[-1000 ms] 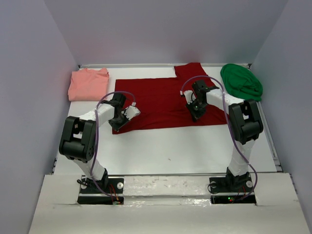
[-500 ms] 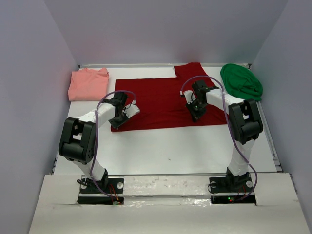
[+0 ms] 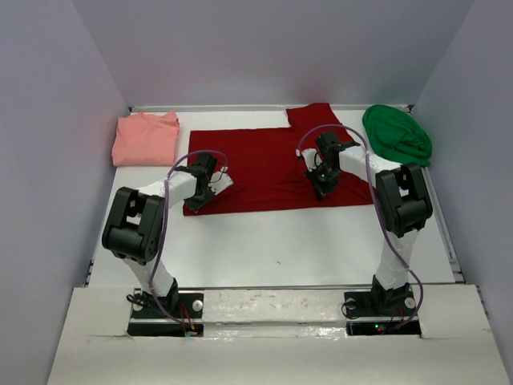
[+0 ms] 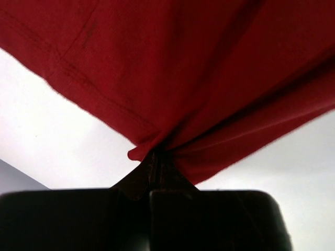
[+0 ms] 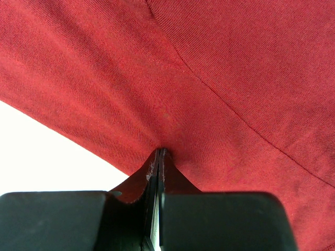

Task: Fold and stack the t-shirts
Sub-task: Fold the flattened tshirt in 1/3 of the way

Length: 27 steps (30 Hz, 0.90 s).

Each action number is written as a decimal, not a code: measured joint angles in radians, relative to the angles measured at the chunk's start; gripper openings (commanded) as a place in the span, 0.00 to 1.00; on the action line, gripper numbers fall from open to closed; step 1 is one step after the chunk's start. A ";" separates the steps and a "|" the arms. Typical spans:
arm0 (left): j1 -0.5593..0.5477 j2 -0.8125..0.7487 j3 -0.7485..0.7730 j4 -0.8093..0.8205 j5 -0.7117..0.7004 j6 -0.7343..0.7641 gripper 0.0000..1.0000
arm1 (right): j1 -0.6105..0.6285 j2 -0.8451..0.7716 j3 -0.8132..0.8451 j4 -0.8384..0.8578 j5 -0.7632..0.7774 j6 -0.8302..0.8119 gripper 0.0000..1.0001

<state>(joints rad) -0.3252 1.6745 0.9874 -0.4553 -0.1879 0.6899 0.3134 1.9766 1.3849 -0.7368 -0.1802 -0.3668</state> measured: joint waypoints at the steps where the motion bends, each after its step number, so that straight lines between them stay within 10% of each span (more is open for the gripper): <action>1: 0.000 0.016 0.000 0.012 -0.005 -0.004 0.00 | 0.000 0.000 0.000 0.000 0.000 0.000 0.00; 11: -0.018 0.052 0.000 0.067 -0.104 -0.024 0.52 | 0.000 0.000 0.000 0.000 0.000 0.000 0.00; 27: -0.020 -0.003 0.086 -0.006 -0.217 -0.054 0.54 | 0.000 0.000 0.000 0.000 0.000 -0.003 0.00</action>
<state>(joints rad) -0.3454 1.6718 1.0737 -0.4610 -0.4046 0.6357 0.3134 1.9766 1.3849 -0.7372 -0.1802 -0.3698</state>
